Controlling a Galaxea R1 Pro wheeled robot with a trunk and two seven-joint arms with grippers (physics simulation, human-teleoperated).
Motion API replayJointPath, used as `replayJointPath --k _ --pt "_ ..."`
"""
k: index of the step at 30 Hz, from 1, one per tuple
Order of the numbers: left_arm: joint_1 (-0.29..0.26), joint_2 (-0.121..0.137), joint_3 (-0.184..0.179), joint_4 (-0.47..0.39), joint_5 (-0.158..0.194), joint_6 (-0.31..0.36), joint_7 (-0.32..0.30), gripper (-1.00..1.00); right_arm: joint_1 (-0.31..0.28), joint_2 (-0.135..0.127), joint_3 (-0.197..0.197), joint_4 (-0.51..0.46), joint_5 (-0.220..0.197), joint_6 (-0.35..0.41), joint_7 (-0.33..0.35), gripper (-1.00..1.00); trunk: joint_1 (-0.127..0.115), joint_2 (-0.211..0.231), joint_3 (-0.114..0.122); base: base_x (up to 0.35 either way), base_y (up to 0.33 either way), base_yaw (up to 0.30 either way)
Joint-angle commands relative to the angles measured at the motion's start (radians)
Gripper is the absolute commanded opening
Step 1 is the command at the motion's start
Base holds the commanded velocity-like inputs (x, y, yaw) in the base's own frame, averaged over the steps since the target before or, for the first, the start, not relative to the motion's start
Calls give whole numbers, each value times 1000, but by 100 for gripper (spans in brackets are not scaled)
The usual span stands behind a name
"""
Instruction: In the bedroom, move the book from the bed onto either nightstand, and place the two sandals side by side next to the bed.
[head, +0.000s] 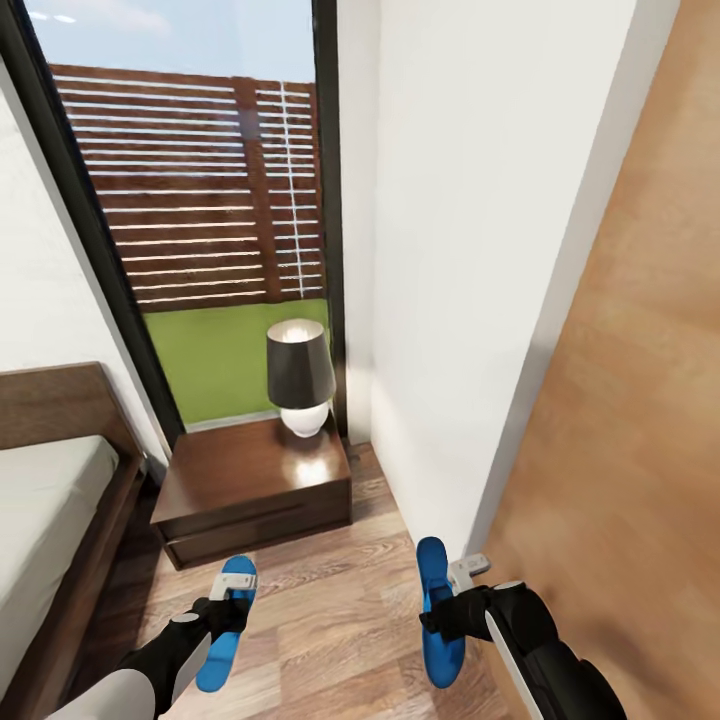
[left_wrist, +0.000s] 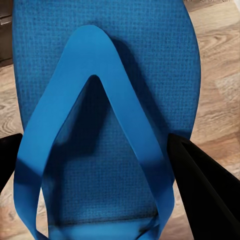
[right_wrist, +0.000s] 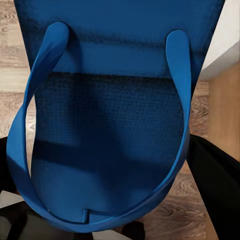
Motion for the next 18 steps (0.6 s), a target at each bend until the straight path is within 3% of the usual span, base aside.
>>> replayJointPath --k 1,12,18 --pt "0 0 4 -2 -6 5 -5 -100 -1 -1 1 -1 7 4 6 -100 0 -1 -1 199 0 13" --pt "0 0 4 -2 -7 6 -5 -100 -1 0 1 -1 7 4 6 -100 0 -1 -1 170 0 14" --pt "0 0 4 -2 -6 9 -5 -100 -1 1 2 -1 7 4 6 -100 0 -1 -1 170 0 170"
